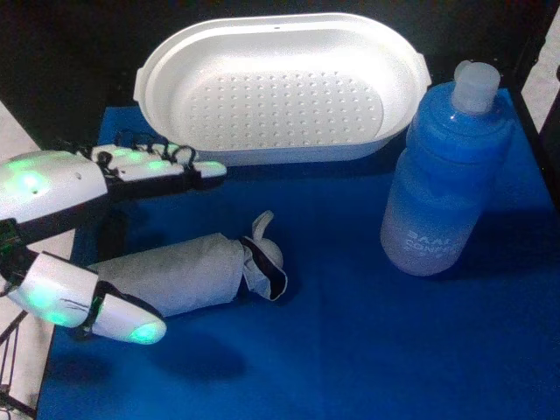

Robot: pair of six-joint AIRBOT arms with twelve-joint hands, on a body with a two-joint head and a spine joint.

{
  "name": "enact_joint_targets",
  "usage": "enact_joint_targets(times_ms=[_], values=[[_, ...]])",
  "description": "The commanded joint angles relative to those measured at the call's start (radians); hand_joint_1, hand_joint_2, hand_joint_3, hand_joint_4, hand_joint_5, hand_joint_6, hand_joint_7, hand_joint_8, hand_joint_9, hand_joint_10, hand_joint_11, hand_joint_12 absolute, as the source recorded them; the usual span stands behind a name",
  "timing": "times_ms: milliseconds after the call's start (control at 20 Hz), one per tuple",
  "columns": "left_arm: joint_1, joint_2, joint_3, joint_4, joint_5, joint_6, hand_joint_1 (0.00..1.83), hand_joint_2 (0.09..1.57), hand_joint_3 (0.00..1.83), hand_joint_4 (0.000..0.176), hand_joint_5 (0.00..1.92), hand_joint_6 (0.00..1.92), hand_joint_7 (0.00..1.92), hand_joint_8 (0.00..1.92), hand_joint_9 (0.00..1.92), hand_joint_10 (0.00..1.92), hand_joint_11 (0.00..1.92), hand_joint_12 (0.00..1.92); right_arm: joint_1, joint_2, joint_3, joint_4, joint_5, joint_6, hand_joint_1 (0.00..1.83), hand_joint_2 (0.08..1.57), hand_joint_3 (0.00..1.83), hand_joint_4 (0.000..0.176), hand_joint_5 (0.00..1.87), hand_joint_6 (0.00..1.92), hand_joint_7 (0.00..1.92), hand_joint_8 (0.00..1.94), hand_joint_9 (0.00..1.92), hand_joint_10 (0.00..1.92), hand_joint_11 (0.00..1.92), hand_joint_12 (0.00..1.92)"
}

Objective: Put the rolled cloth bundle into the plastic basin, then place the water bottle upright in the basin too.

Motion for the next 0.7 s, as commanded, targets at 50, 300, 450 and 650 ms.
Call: enact_joint_targets(times_ms=[50,300,450,650], values=[[-0.034,-0.016,0.012,0.018,-0.006,-0.006,0.59,0.87,0.00,0.176,0.21,0.00,0.21,0.00,0.18,0.01,0.04,0.07,0.011,0.002,0.007,0.003,0.121,0.008,0.44,1.20,0.00,0.149,0.20,0.00,0.13,0.00,0.09,0.00,0.11,0.00],[-0.082,-0.079,0.052,0.107,0.134,-0.006,0.80,0.89,0.00,0.176,0.31,0.00,0.30,0.00,0.31,0.01,0.00,0.80,0.010,0.002,0.007,0.003,0.119,0.008,0.45,1.19,0.00,0.149,0.20,0.00,0.14,0.00,0.09,0.00,0.10,0.00],[-0.102,-0.099,0.059,0.151,0.175,-0.006,0.89,1.00,0.01,0.132,0.41,0.01,0.46,0.01,0.47,0.03,0.00,1.04,0.010,0.002,0.007,0.003,0.119,0.008,0.45,1.19,0.00,0.147,0.20,0.00,0.15,0.00,0.09,0.00,0.10,0.00],[-0.103,-0.110,0.065,0.150,0.176,-0.006,1.11,1.10,0.00,0.016,0.75,0.01,0.87,0.08,0.38,1.10,0.00,1.62,0.010,0.000,0.007,0.003,0.119,0.008,0.44,1.20,0.00,0.144,0.20,0.00,0.15,0.00,0.10,0.00,0.11,0.01]])
